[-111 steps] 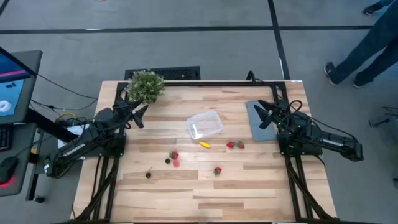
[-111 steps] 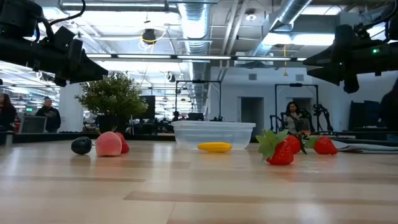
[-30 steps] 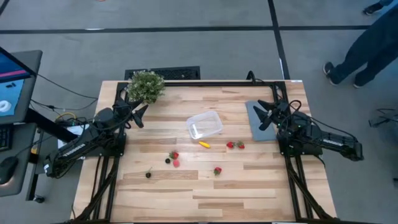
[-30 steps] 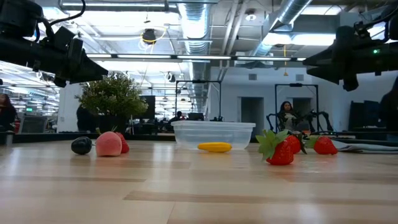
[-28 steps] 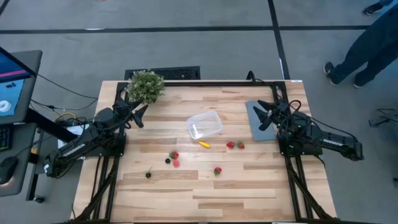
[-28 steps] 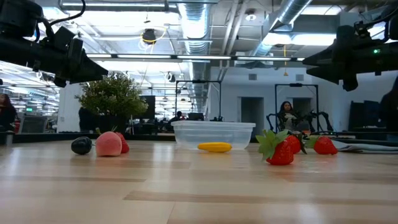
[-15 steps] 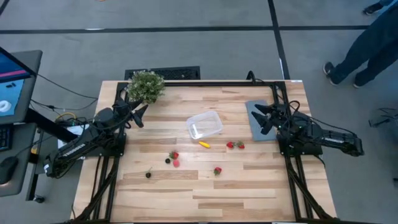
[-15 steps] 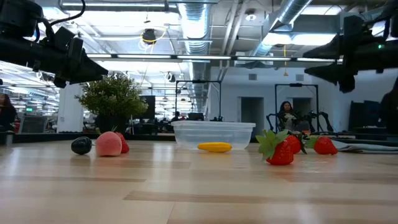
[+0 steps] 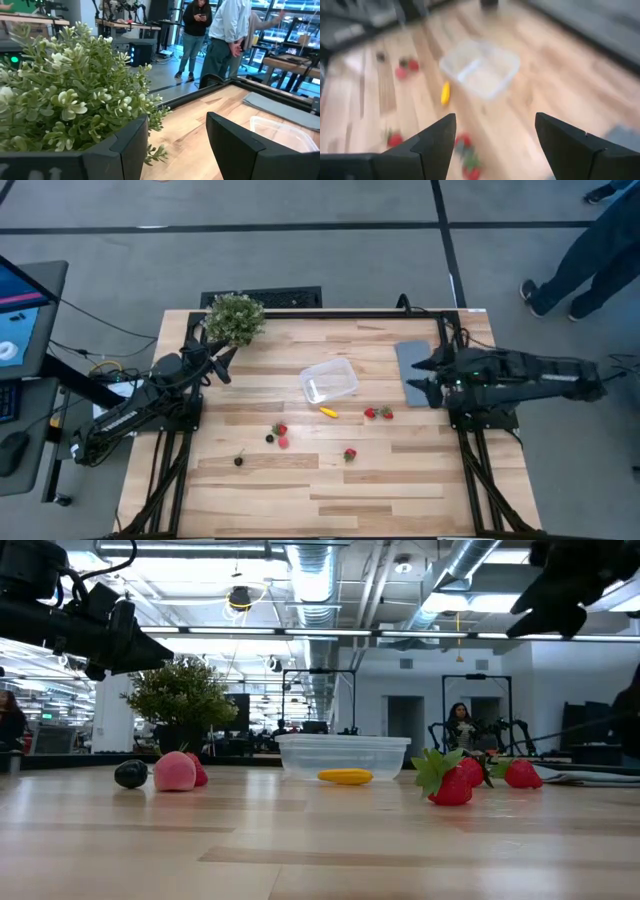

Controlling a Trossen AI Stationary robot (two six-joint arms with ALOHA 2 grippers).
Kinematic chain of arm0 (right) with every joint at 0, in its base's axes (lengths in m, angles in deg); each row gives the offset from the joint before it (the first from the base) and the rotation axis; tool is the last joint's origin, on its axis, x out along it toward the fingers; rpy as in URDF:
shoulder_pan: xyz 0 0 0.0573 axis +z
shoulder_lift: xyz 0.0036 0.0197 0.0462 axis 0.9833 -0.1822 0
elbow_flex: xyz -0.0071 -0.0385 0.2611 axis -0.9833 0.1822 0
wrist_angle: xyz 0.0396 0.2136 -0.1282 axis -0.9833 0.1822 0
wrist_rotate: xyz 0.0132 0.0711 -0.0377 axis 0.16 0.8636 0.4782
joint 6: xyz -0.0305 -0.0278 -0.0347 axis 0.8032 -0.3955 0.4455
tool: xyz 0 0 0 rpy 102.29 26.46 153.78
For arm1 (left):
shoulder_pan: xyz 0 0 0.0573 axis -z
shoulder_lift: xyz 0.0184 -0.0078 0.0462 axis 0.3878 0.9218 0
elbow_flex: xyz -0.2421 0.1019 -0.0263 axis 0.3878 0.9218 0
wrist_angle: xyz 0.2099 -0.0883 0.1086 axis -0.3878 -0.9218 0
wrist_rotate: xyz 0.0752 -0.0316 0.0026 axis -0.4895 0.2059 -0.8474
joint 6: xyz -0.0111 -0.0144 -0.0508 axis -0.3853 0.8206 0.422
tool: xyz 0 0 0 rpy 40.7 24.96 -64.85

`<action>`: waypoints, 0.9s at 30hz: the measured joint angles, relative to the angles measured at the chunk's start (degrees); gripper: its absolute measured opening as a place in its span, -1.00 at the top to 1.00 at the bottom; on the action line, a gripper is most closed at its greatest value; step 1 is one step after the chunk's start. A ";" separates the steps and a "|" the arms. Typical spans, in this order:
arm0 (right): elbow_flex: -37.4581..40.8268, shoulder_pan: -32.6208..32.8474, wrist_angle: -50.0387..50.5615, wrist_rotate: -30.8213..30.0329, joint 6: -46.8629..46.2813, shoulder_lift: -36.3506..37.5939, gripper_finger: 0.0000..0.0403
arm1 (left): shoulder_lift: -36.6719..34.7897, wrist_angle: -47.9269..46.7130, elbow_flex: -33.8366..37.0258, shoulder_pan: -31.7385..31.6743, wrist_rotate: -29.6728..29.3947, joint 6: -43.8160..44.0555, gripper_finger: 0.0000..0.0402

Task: Pick and placing Produce into tupperware
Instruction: Put the strawberry into the transparent bin

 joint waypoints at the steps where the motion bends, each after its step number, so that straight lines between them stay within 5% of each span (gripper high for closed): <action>1: -1.99 0.92 2.15 0.22 -1.72 -3.02 -0.47 | 0.00 0.00 0.00 -0.01 0.00 -0.08 0.04; 15: -7.10 11.20 1.42 9.10 -11.23 -34.83 -0.47 | 0.00 -0.90 -0.14 -0.02 0.01 -0.35 0.04; 27: -7.12 12.22 -0.37 4.74 -15.78 -48.94 -0.47 | 0.02 -1.31 -0.19 -0.01 0.03 -0.33 0.04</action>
